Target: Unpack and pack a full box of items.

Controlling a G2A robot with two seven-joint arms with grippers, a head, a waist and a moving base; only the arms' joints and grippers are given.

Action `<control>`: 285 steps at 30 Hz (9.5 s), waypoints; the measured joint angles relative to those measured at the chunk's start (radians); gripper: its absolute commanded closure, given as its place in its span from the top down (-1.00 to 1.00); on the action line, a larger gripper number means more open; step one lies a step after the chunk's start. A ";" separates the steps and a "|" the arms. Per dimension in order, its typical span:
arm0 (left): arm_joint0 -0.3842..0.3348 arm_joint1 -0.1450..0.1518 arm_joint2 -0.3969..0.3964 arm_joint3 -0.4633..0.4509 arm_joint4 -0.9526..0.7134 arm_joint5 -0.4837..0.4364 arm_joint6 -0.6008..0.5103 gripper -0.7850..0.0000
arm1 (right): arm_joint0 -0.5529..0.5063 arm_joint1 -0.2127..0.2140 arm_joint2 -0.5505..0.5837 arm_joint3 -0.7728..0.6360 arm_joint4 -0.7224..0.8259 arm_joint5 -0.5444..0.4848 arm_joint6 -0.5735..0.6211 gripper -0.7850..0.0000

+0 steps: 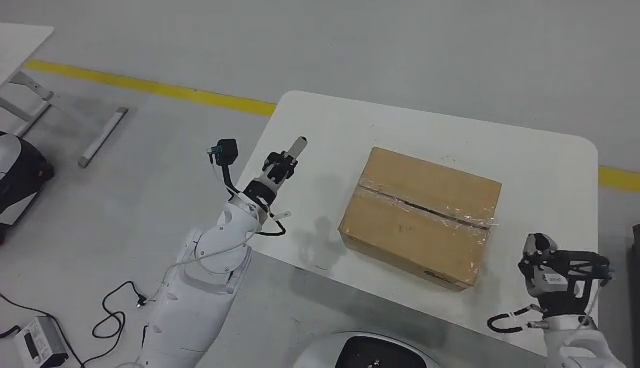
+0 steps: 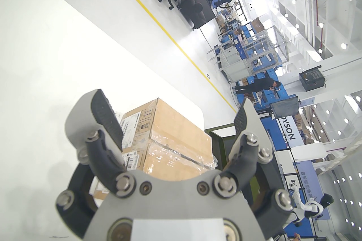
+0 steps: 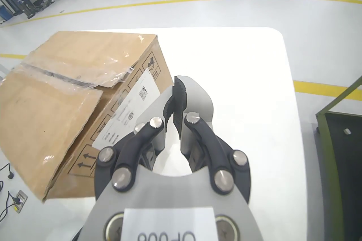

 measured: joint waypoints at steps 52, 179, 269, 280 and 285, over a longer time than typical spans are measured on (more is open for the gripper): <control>-0.053 0.004 0.236 -0.001 0.422 -0.227 -0.072 1.00 | -0.273 -0.016 0.208 -0.310 -0.032 0.156 -0.065 -1.00; -0.287 -0.110 0.433 0.068 1.434 -0.210 -0.339 -1.00 | -0.241 -0.074 0.185 -0.332 0.091 -0.007 0.018 -1.00; -0.205 -0.107 -0.060 0.074 1.438 0.068 -0.386 1.00 | 0.102 -0.101 -0.244 -0.070 -0.178 -0.100 0.186 -1.00; -0.199 -0.123 0.216 -0.001 1.417 -0.137 -0.372 1.00 | -0.015 -0.082 -0.077 -0.224 -0.115 -0.056 0.136 -1.00; -0.269 -0.139 0.398 0.074 1.436 -0.200 -0.357 1.00 | -0.082 -0.072 0.034 -0.283 -0.080 -0.059 0.130 -1.00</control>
